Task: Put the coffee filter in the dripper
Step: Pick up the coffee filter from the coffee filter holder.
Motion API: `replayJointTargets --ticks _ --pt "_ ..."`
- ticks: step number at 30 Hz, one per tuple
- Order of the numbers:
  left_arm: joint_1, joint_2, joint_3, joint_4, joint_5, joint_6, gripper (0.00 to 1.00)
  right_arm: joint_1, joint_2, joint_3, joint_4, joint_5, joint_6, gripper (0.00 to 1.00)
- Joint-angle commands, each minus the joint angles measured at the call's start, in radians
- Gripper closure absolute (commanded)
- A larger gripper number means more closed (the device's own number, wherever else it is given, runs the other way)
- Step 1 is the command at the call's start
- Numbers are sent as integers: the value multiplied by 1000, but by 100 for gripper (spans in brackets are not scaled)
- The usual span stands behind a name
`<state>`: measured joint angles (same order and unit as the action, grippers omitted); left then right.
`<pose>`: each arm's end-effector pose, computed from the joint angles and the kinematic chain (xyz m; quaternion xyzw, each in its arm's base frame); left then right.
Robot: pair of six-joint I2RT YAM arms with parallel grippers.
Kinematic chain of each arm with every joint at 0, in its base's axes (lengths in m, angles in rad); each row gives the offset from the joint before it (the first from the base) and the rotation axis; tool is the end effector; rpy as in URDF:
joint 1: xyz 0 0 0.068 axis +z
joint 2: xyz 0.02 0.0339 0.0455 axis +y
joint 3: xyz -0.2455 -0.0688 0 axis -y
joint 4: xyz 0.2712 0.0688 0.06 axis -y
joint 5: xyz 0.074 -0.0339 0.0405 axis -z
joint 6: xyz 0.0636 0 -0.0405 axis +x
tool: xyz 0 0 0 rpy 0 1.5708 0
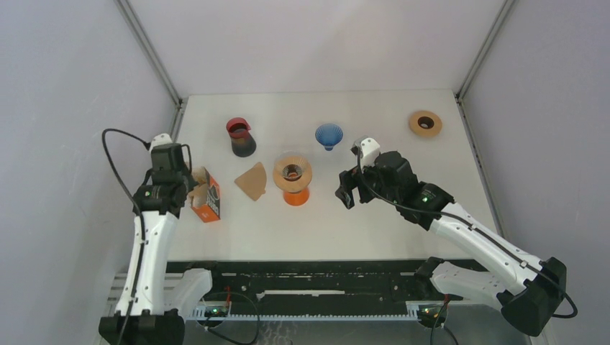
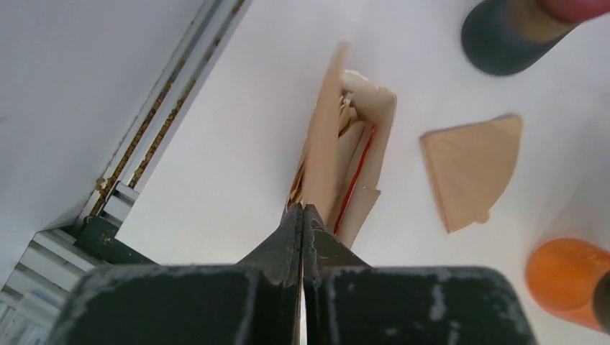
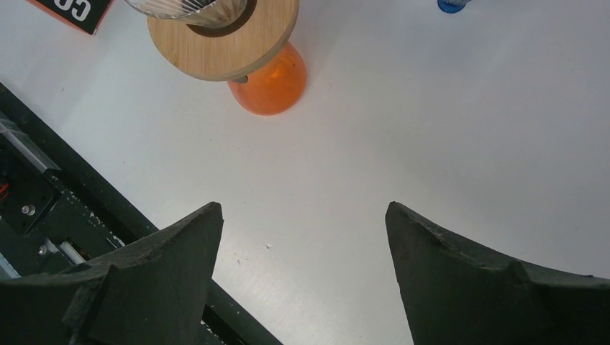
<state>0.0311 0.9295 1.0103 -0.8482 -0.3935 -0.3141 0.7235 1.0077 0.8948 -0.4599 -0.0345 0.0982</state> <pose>0.2333 0.0317 0.2998 -0.2303 0.8761 0.1240 0.4050 0.2090 0.1875 0.2756 -0.2779 0.8328 0.2050 0.4326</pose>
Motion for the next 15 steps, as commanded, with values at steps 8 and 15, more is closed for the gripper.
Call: replayJointTargets --ticks 8,15 --pt "50 -222 30 128 46 -127 100 26 -47 24 27 18 -14 8" --pt "51 -290 29 218 232 -205 100 42 -78 36 43 10 -14 6"
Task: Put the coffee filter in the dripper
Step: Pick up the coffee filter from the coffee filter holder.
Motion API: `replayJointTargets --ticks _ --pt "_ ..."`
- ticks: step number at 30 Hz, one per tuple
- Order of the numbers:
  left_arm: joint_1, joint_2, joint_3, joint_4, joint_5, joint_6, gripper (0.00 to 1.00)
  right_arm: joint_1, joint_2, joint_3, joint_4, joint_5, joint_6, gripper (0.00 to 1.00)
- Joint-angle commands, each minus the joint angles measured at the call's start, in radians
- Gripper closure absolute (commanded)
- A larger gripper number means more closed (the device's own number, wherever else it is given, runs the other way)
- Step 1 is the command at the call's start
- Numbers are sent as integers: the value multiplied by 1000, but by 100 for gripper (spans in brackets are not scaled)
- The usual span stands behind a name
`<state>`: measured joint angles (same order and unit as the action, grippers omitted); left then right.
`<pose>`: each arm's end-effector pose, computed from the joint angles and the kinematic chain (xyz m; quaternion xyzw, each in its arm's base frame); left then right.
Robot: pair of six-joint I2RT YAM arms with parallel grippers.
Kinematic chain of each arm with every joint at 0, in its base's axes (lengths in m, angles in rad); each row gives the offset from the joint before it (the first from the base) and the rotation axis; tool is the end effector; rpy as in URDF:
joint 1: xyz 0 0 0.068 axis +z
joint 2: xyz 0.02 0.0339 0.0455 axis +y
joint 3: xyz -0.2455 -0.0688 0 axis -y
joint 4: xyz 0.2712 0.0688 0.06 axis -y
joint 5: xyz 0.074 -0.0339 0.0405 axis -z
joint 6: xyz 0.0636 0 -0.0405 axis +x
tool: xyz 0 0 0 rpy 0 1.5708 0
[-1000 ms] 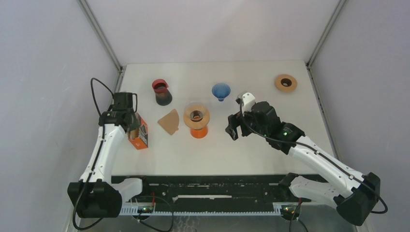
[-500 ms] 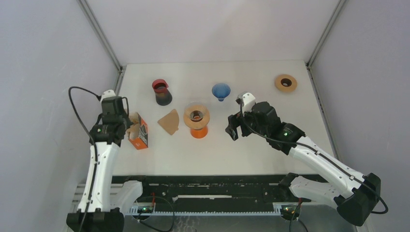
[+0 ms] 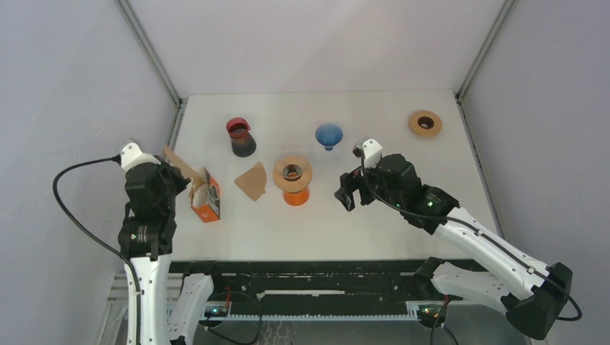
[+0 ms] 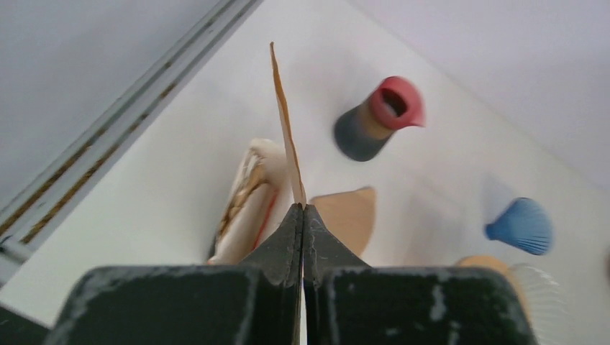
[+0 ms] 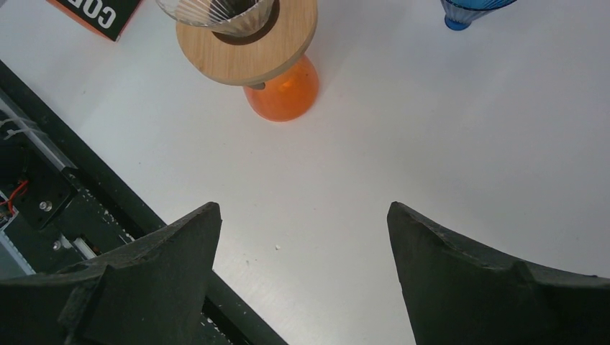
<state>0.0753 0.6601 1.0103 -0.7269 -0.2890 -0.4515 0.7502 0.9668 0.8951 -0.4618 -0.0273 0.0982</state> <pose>0.1838 0.0320 0.3638 -0.2912 0.7691 0.0130 0.5688 0.1991 0.1880 0.2860 -0.2845 0.8205 0.2148 0.4468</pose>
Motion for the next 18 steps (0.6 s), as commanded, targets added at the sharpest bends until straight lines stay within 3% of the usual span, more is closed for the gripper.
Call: replayJointTargets --ticks 1,10,18 --pt "7 -21 32 106 158 -74 100 19 -42 37 52 0 -16 5" --pt "1 -15 -37 369 514 -207 100 58 -53 48 137 -8 -49 0" --pt "-120 46 -104 576 629 -269 100 75 -14 62 245 -40 -99 0"
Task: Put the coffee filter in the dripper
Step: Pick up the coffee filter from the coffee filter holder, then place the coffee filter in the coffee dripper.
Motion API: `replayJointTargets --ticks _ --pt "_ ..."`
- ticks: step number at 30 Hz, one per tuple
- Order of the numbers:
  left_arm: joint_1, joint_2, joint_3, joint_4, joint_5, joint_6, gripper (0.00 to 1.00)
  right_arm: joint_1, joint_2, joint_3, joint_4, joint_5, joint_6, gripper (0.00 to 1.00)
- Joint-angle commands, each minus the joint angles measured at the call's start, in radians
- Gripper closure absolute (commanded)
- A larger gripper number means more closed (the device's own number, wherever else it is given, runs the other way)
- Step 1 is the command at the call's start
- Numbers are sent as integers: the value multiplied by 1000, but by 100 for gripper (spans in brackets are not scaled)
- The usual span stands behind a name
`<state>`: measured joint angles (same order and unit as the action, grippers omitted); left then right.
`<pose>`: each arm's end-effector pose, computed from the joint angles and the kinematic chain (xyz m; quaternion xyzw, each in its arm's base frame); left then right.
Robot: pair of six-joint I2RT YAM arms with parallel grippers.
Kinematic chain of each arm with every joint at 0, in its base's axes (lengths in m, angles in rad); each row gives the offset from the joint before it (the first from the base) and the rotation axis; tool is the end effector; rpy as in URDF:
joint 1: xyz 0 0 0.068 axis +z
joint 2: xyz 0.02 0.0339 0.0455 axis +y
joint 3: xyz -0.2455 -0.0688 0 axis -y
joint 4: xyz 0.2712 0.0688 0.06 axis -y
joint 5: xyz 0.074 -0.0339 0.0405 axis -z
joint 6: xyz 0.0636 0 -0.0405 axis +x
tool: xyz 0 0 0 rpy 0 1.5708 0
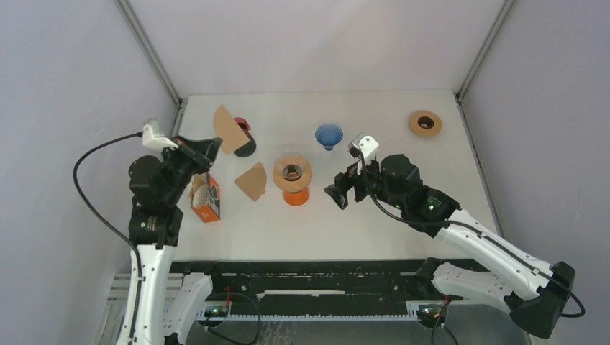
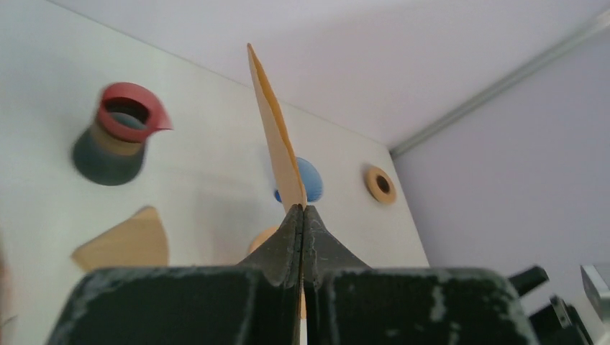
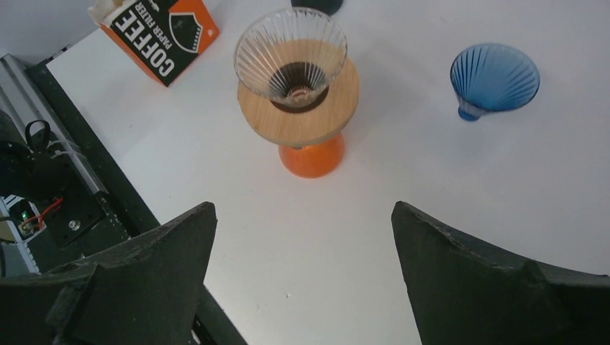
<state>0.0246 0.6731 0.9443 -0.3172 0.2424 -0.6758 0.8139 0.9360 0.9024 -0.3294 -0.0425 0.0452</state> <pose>0.2092 -0.0101 0.3908 -0.1679 0.7030 -0.3021 0.6216 0.1876 0.2025 0.3132 -0.3198 0.7584 0.2523 0.5089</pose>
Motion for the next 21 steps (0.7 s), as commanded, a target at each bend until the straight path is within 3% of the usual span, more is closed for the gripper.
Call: replayJointTargets --ticks 1,13,17,21 --pt "-87 39 -47 187 98 -47 100 11 25 58 125 -26 -53 0" --pt "-232 100 -120 320 45 -128 100 13 131 62 387 -151 -209 1" --pt "-281 104 -141 320 -16 -182 100 30 165 62 468 -244 -336 2" --pt "-319 100 -168 320 -78 -260 100 67 218 63 555 -237 -465 4"
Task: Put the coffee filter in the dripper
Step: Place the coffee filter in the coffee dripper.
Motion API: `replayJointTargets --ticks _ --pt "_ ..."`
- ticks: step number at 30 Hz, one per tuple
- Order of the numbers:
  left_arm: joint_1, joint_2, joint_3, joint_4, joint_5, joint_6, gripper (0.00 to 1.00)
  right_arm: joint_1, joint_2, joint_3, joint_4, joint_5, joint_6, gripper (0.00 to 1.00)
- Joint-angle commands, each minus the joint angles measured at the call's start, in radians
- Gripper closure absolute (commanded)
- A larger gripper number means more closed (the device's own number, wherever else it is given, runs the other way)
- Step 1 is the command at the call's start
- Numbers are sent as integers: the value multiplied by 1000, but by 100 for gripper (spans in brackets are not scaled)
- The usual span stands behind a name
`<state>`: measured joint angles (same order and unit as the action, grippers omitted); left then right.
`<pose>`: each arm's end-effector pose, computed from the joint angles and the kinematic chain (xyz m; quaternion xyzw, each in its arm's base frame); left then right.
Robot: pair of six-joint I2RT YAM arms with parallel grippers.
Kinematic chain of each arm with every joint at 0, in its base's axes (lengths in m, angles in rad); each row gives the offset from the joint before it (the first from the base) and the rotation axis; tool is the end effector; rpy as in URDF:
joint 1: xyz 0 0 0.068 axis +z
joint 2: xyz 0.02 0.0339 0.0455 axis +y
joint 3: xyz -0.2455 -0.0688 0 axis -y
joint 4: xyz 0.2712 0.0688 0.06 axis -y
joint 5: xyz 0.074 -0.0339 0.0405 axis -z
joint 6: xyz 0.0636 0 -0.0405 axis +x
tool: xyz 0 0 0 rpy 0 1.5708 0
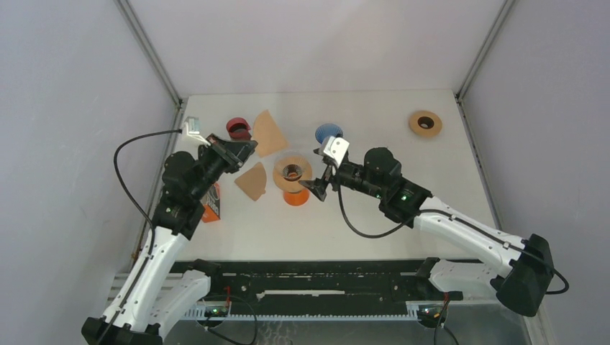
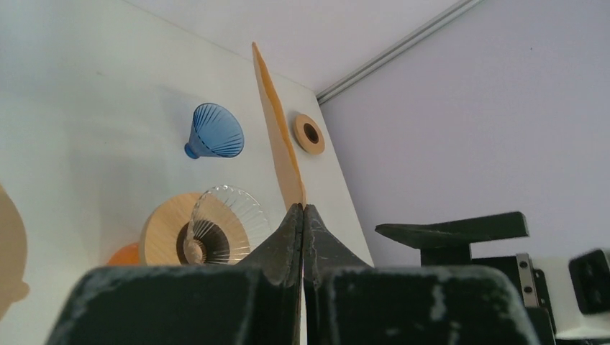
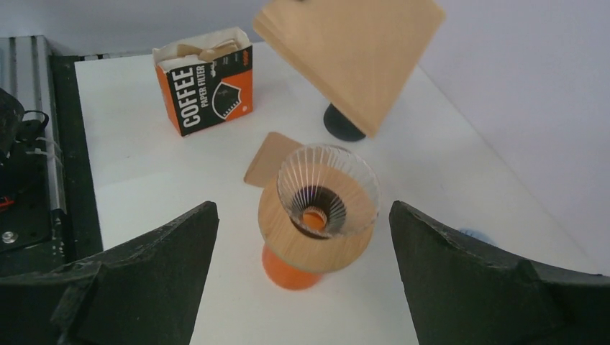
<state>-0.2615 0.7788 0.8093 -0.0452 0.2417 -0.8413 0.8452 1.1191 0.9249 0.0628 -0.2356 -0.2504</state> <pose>0.2378 -0.0794 0.3522 -0.1210 0.7018 -0.4382 0.5485 0.2047 0.2531 0.3231 -0.4551 0.5972 0.2763 0.6000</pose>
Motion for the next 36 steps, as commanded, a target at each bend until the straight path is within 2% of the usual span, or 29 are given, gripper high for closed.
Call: replayJointTargets --ticks 1,9,18,21,26,31,33,35,36 --pt "-45 -6 -35 48 -89 -106 100 45 50 40 183 -38 -202 4" --pt "-122 -16 -43 48 -156 -153 100 71 170 40 340 18 -370 5" --pt "-172 -13 -60 56 -177 -180 100 103 296 41 496 131 -467 13" --pt "-185 -15 -66 63 -185 -185 100 108 335 40 536 158 -476 20" --pt "-198 -17 -74 65 -191 -189 100 118 379 40 585 217 -475 36" --pt "-197 -25 -72 59 -185 -184 100 125 373 40 589 218 -470 59" --pt "-197 -31 -70 54 -188 -174 100 126 360 40 578 215 -464 74" --pt "-197 -36 -58 33 -197 -157 99 125 345 41 562 214 -454 96" --pt "-197 -39 -51 22 -201 -147 99 124 338 40 557 216 -447 100"
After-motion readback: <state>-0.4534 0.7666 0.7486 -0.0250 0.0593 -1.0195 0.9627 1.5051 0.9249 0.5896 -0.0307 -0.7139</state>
